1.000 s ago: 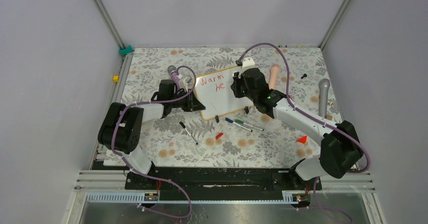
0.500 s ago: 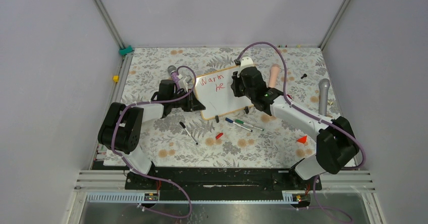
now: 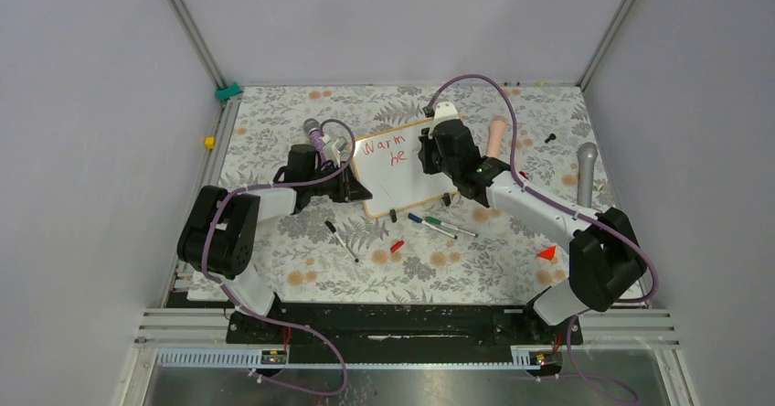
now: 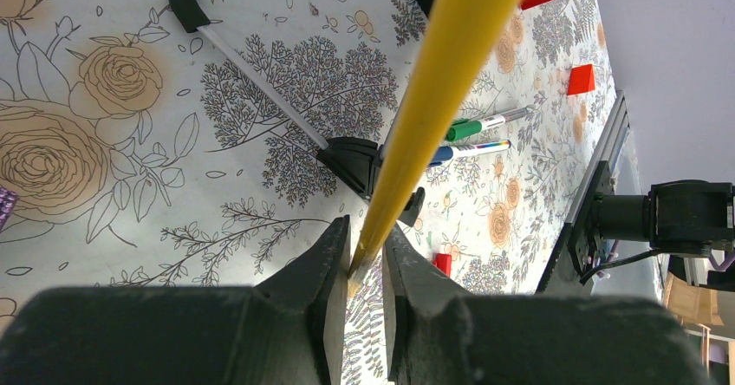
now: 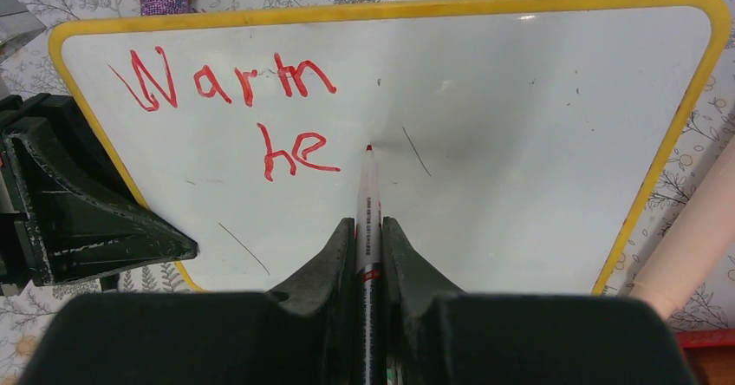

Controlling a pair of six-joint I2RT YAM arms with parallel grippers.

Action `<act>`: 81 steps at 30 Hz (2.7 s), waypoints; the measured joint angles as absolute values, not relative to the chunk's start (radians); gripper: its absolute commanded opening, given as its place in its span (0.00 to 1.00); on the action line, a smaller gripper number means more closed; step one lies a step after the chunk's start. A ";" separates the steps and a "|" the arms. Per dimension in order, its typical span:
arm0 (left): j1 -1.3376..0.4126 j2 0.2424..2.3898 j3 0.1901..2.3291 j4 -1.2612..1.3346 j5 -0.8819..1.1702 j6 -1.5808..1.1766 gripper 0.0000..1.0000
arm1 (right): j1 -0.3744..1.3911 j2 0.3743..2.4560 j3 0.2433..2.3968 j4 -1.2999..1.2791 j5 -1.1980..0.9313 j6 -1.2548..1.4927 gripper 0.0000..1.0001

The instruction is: Write a sentence on the whiteboard

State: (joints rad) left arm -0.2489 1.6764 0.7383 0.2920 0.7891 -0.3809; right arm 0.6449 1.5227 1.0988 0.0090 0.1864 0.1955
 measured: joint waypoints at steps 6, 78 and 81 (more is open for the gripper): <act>-0.249 1.676 0.738 0.292 0.789 -0.381 0.00 | 0.643 1.528 1.109 0.008 0.194 0.194 0.00; -0.250 1.676 0.739 0.290 0.789 -0.381 0.00 | 0.630 1.568 1.178 -0.071 0.165 0.187 0.00; -0.250 1.676 0.739 0.290 0.789 -0.381 0.00 | 0.630 1.570 1.181 -0.071 0.165 0.187 0.00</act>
